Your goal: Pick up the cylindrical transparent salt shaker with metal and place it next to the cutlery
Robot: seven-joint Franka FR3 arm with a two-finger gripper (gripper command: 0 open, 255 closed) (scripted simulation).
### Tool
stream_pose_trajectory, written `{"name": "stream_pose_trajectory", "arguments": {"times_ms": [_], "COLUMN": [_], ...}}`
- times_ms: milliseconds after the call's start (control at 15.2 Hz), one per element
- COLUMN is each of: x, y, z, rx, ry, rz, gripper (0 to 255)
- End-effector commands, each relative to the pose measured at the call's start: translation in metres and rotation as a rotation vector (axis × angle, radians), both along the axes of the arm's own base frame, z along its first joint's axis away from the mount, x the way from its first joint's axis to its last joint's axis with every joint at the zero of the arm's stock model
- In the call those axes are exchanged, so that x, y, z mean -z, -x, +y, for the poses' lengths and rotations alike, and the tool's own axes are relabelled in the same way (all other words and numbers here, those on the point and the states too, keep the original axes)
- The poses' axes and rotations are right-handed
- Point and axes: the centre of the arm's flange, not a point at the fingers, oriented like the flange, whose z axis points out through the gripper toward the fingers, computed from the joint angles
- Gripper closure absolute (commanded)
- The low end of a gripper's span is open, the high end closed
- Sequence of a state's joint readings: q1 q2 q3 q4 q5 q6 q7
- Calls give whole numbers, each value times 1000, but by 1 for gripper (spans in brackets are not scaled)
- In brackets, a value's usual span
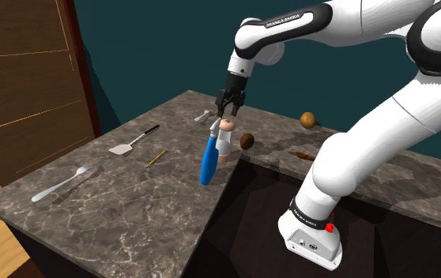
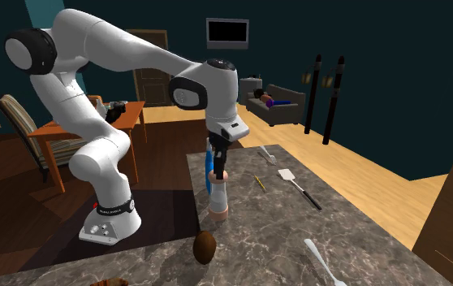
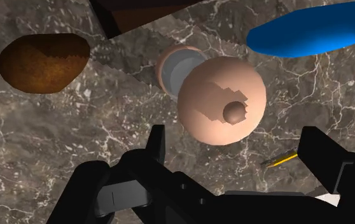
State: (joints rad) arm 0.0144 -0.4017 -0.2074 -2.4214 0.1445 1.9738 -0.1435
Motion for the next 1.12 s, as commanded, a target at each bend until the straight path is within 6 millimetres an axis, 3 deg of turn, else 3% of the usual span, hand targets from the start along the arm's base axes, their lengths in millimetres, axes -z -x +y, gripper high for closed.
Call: {"name": "stream_pose_trajectory", "arguments": {"times_ms": [0, 330, 858, 924, 1056], "x": [11, 35, 35, 35, 35], "y": [-2, -2, -2, -2, -2], "z": [0, 5, 5, 5, 5], "rx": [-1, -1, -1, -1, -1], "ry": [0, 0, 0, 0, 0], "rz": [-4, -4, -4, -4, -4], "gripper": [0, 0, 0, 255, 255]}}
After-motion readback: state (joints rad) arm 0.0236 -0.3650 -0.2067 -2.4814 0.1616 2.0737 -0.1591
